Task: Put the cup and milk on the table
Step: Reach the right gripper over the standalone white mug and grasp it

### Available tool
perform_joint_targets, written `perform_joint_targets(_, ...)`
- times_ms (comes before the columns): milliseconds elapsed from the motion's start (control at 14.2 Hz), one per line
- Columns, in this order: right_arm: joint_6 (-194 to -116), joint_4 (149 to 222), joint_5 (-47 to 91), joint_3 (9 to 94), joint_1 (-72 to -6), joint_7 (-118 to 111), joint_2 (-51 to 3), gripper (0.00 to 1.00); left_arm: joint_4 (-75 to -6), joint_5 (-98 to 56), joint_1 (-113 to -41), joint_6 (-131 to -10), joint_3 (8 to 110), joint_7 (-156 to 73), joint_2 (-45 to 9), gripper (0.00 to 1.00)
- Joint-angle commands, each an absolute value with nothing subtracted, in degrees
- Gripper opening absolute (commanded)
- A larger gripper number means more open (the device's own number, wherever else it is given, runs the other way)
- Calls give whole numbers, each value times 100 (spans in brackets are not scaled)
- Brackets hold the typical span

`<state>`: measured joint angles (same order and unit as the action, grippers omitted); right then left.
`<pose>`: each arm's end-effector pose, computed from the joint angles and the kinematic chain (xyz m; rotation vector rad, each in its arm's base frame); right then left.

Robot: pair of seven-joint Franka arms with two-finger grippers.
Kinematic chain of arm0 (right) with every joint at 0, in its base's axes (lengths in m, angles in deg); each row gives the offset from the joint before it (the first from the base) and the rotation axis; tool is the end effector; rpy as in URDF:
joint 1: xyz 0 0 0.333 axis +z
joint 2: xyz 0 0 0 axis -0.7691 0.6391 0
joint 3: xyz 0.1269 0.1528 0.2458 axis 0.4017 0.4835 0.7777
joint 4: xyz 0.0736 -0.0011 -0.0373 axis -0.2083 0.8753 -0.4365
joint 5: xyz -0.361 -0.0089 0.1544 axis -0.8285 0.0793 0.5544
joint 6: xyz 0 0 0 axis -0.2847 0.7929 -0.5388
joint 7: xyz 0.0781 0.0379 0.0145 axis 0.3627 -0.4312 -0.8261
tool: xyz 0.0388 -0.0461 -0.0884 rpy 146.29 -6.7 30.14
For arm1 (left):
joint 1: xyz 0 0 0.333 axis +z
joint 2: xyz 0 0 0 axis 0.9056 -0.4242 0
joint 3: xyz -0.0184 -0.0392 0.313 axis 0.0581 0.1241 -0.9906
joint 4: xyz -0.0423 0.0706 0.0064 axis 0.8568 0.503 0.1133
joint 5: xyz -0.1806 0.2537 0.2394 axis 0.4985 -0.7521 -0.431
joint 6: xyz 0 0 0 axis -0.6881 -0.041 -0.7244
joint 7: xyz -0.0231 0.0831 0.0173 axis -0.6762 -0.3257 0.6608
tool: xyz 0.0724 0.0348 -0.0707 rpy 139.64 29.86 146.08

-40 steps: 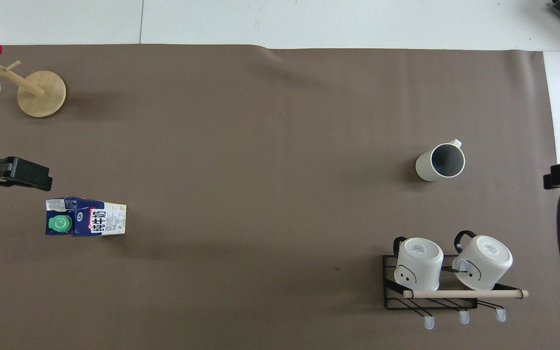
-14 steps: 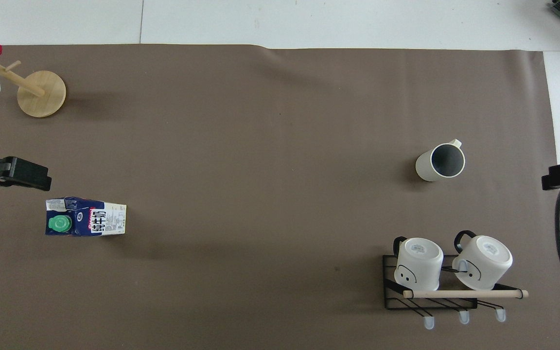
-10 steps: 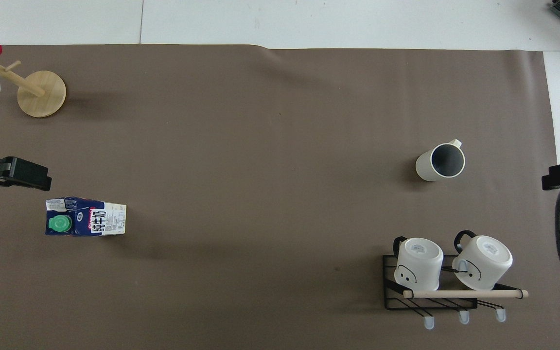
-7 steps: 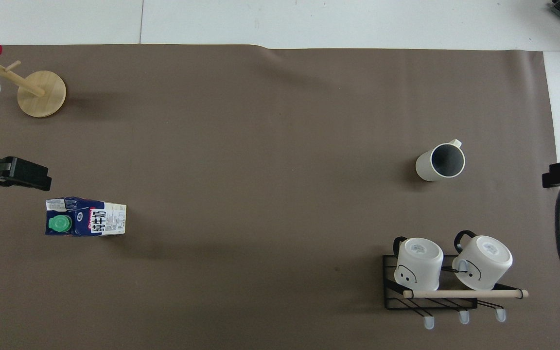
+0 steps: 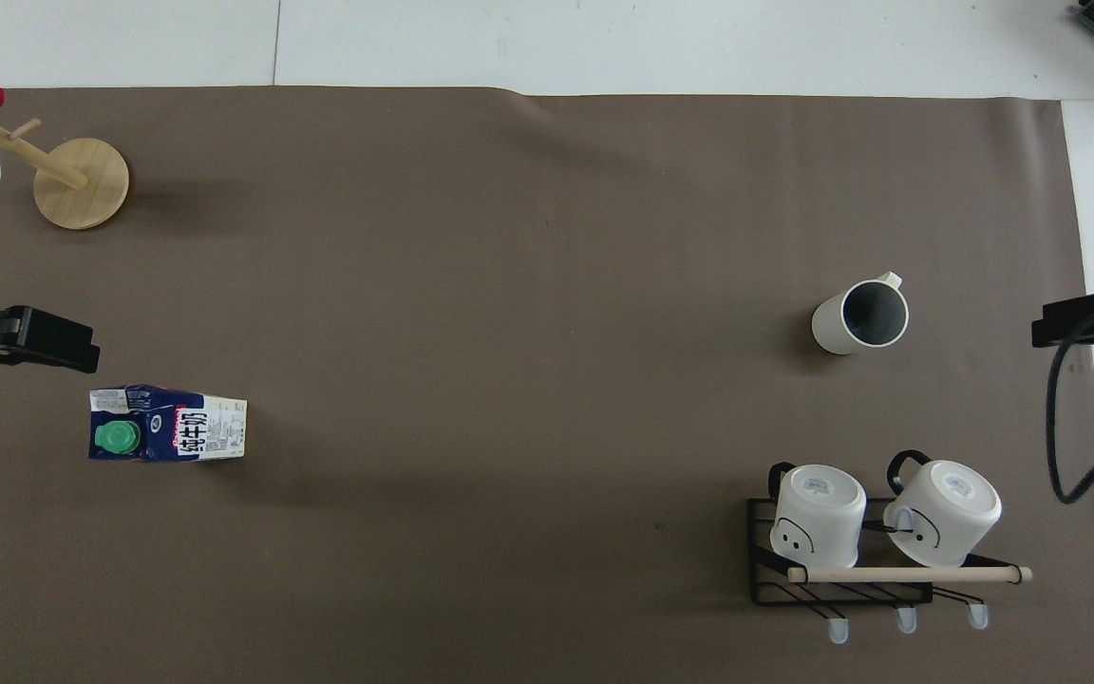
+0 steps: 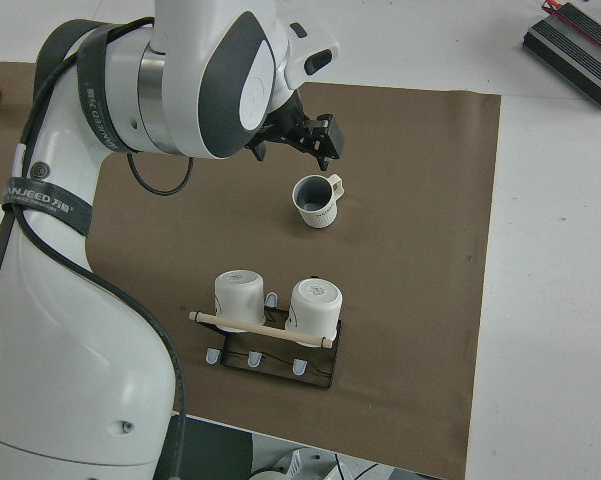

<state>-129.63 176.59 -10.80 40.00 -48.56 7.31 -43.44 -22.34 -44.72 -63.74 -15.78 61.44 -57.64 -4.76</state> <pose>0.5327 -0.0263 0.6336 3.1078 -0.1217 0.0569 0.5238 -0.0458 0.6357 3.1180 -0.1501 -0.1194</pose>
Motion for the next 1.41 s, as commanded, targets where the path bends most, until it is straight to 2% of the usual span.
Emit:
perform_joint_targets(0, -13607, 18084, -1047, 4073, -4659, 1154, -4300, 100, -2188, -4443, -6270, -1538, 6192, -5743, -418, 100)
perform_joint_targets(141, -13871, 18093, -1038, 4073, -4475, 1365, -4072, 100, -2179, -4443, -6270, -1564, 6192, -5752, -418, 100)
perform_joint_targets(704, -14969, 18137, -1021, 4108, -4439, 1366, -2991, 100, -2188, -4452, -6270, -1600, 6192, -5743, -418, 100)
perform_joint_targets(1127, -16086, 19164, -1029, 4108, -4342, 1288, -2761, 100, -2223, -4452, -6270, -1591, 6192, -5778, -401, 100)
perform_joint_targets(1338, -16333, 19227, -1021, 4108, -4351, 1191, -2542, 100, -2240, -4452, -6279, -1600, 6201, -5769, -374, 100)
